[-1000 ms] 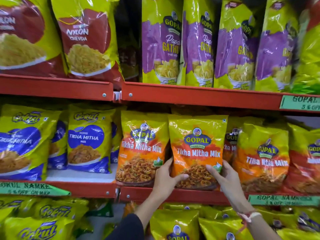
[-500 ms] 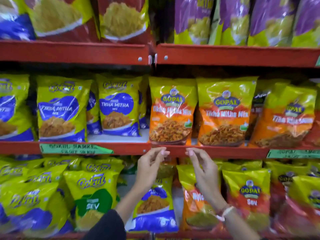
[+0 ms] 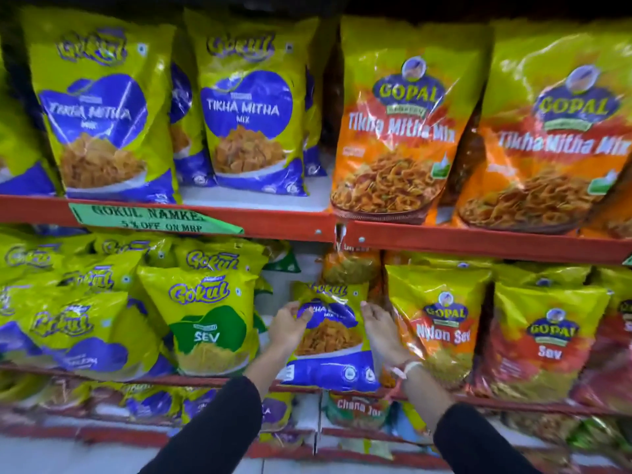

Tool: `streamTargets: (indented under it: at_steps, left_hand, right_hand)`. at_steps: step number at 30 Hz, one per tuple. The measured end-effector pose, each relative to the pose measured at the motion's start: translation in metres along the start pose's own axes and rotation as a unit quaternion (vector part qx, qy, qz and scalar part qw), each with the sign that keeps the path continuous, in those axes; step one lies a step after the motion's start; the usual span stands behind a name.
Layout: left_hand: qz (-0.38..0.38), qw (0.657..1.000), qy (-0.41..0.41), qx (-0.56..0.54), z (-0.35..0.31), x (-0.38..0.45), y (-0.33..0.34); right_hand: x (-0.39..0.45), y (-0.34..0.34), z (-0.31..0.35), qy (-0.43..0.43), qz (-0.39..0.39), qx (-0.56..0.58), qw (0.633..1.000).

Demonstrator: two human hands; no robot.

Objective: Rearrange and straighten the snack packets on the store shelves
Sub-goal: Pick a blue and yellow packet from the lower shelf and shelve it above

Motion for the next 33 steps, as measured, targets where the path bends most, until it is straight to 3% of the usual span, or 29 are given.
streamTargets:
  at_steps: [7,11,16,22,33]
  left_hand:
    - [0.001,0.982,-0.186,0.041,0.036,0.03,0.024]
    - [0.012,0.978,-0.205,0.023,0.049,0.036,0.029]
    - [-0.04,0.991,-0.127,-0.031,0.049,0.025,0.019]
    - [-0.046,0.99,-0.028,-0.133,0.048,-0.017,-0.008]
    - [-0.027,0.97,0.134,-0.202,0.011,-0.11,-0.078]
  right_hand:
    - [0.022,0.029,-0.056,0.176,0.056,0.014,0.983]
    - [0.026,0.033,-0.07,0.195,0.058,0.019,0.979]
    - [0.013,0.026,-0.066,0.125,-0.058,0.067,0.988]
    - [-0.031,0.021,-0.055,0.056,-0.128,0.196,0.971]
    - [-0.122,0.005,0.028,-0.047,-0.111,0.33,0.936]
Point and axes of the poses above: each hand's wrist, its own x-axis towards the middle knuckle, its own y-axis out of the palm, z = x × y, the point moved 6 cm from there along x, towards the middle knuckle, and after that the axes turned 8 degrees about -y, right-handed, at the moved point
